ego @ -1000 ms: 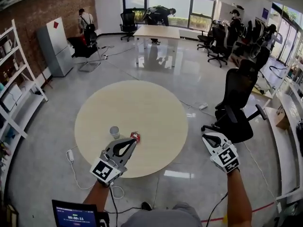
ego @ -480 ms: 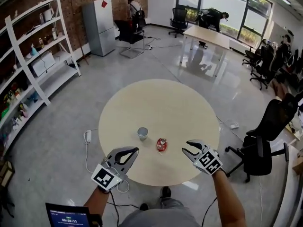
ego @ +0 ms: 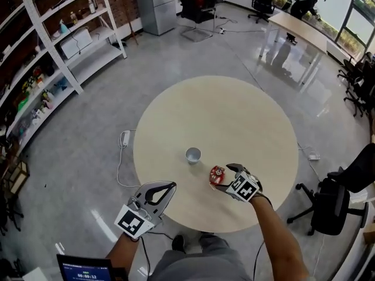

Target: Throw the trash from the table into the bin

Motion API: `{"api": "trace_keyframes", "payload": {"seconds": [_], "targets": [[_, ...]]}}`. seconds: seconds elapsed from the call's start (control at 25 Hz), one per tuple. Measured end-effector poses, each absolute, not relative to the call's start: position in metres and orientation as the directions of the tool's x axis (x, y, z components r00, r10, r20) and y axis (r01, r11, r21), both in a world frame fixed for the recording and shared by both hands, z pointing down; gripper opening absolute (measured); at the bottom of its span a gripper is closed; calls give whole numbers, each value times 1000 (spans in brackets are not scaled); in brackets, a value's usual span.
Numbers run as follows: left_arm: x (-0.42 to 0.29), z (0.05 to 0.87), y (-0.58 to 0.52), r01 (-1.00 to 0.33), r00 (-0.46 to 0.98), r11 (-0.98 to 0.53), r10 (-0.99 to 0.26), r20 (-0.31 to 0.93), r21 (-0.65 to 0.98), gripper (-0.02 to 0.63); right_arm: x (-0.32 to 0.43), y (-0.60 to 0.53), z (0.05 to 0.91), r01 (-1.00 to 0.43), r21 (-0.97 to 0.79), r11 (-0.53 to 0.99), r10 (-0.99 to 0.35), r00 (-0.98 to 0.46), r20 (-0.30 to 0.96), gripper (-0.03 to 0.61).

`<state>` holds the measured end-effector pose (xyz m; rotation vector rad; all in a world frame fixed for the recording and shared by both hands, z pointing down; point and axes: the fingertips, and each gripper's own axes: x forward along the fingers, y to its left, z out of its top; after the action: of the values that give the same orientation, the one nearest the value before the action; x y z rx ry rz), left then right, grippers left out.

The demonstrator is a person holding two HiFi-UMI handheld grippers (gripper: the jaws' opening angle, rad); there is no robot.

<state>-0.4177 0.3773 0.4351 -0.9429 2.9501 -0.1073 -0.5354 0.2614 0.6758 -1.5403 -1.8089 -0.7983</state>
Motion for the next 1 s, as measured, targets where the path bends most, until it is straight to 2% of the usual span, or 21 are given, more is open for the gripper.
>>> {"api": "trace_keyframes", "payload": {"seconds": [0.32, 0.72, 0.8, 1.0], "targets": [[-432, 463, 403, -492, -870, 871, -491, 48, -10, 43, -567, 277, 766, 998, 2, 67, 465, -33, 885, 383], [-431, 467, 438, -469, -880, 883, -470, 65, 21, 43, -570, 304, 777, 997, -70, 18, 434, 56, 899, 388], [-433, 469, 437, -478, -876, 878, -479, 66, 20, 43, -571, 302, 779, 998, -56, 0, 410, 51, 911, 427], [-438, 468, 433, -496, -865, 868, -496, 74, 20, 43, -580, 299, 781, 997, 2, 71, 428, -32, 903, 431]]}}
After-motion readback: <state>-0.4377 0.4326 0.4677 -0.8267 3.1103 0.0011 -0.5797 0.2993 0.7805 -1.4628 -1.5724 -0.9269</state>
